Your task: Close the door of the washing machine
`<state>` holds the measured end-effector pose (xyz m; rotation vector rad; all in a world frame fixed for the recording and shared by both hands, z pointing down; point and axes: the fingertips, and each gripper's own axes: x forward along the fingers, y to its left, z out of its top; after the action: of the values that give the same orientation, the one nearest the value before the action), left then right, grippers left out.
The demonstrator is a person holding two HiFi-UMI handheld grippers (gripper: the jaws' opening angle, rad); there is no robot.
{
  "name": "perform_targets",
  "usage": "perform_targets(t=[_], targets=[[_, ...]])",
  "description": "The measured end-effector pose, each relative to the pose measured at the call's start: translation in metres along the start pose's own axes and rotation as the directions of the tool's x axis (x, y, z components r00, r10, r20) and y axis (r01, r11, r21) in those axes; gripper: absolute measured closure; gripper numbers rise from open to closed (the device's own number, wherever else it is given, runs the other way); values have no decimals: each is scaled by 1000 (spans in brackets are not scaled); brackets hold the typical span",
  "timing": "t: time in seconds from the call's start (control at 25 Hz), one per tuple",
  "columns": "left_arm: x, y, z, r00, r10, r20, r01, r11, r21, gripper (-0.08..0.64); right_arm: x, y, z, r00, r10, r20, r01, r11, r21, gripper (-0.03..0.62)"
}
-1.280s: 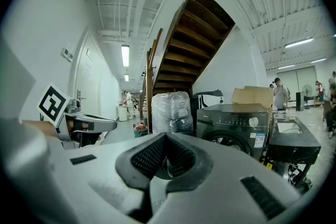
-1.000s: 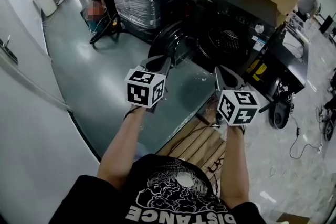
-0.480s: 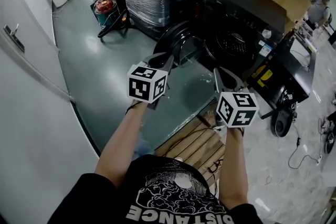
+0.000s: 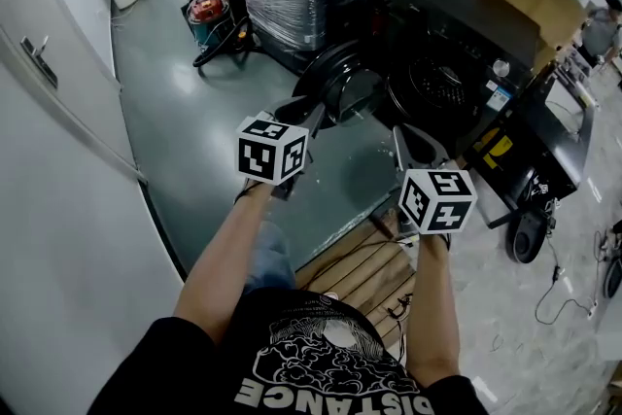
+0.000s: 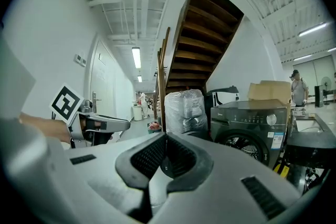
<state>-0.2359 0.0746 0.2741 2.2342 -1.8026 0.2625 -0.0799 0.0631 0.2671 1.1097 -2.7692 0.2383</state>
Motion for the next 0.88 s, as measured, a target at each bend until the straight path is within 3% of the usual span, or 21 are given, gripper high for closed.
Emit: perform_targets(t=[0.44,0.88], targets=[[24,24,-2,999,-15,-37,16,1000,18,433,26,0,3,1000,24,-10,-24,1000,-4,569],[80,85,-16,994,-45,-103,49,998,36,399,91,-5,-7,998,46,-47,-46,999,8,568]])
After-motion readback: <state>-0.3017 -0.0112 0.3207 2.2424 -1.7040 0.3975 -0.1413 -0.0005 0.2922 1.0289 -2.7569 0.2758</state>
